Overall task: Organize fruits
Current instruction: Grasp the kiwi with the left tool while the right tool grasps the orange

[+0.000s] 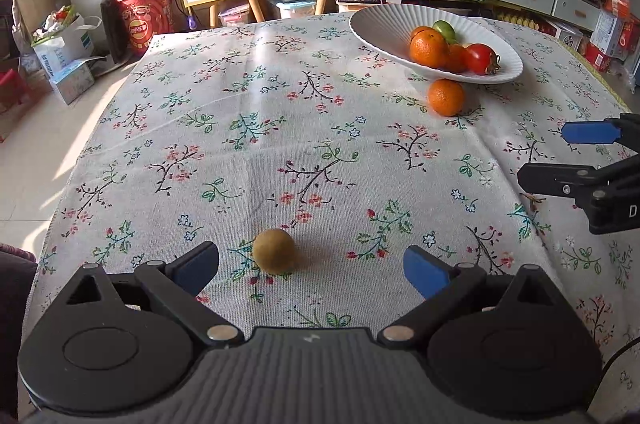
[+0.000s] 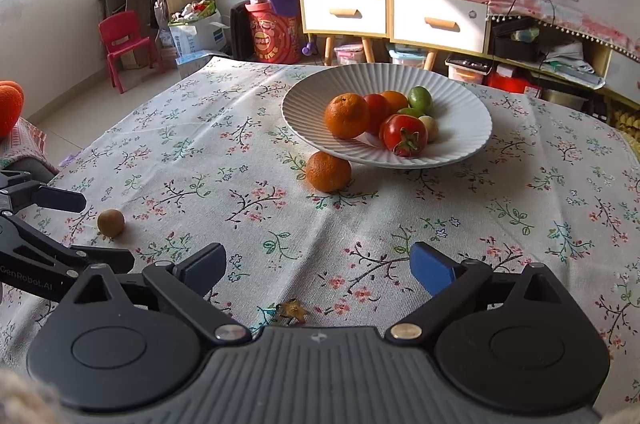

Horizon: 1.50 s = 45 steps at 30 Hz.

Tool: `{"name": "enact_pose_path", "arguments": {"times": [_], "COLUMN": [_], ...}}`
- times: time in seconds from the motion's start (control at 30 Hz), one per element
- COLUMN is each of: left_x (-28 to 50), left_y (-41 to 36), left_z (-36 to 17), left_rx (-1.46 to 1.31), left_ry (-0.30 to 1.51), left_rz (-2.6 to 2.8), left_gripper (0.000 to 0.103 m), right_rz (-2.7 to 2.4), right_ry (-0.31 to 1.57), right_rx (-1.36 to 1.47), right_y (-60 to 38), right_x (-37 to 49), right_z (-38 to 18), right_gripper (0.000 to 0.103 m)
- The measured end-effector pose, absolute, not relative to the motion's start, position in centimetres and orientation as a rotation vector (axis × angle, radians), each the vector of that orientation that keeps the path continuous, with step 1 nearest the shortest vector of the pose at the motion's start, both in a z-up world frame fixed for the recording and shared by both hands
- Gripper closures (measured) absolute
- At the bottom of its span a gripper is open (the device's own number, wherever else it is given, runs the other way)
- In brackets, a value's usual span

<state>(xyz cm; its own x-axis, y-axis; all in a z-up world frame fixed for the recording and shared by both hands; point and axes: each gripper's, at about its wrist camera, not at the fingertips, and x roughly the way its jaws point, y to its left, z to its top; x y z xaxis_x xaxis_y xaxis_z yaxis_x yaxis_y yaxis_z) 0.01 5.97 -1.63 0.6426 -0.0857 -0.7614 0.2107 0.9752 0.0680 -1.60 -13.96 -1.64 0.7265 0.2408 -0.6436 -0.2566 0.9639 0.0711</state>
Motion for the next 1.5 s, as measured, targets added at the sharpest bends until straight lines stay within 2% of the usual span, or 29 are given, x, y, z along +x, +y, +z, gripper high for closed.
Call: {"name": "enact_pose_path", "arguments": {"times": [0.13, 0.3, 0.47, 0.5, 0.57, 0.73, 1.4, 1.5], "left_x": [-0.1, -0.6, -0.7, -0.7, -0.7, -0.6, 1.0, 1.4], "left_y": [6.6, 7.1, 7.4, 7.4, 7.4, 7.4, 5.9, 5.7], "left_z": [-2.5, -3.0, -3.1, -3.1, -3.1, -3.2, -3.6, -3.6], "left_rx": [0.161, 0.161, 0.127, 0.130, 0.135, 0.130, 0.125, 0.109], "left_ry": [0.877, 0.849, 0.803, 0.792, 0.777, 0.757, 0.692, 0.686], "left_rz": [-0.162, -0.171, -0.199, -0.202, -0.203, -0.195, -0.190, -0.190], "left_gripper": [0.007, 0.018, 0.045, 0.048, 0.060, 0.081, 0.081, 0.081], "right_rz": [0.283, 0.295, 0.304, 0.301, 0.291, 0.252, 0.222, 0.218], "right_ry": [0.709, 0.699, 0.661, 0.656, 0.646, 0.651, 0.634, 0.634], "right_rx": [-0.032, -0.033, -0.014, -0.013, -0.011, 0.005, -0.009, -0.007], "right_y": [-13.5, -13.1, -12.6, -12.5, -12.4, -12.7, -12.0, -12.3], "right_x": [-1.5, -1.4, -0.6, -0.4, 0.2, 1.9, 4.9, 4.9], "right_z": [-2.2, -2.6, -3.0, -3.1, -3.4, -3.9, -3.6, -3.5], "right_gripper": [0.005, 0.005, 0.010, 0.010, 0.015, 0.029, 0.059, 0.066]}}
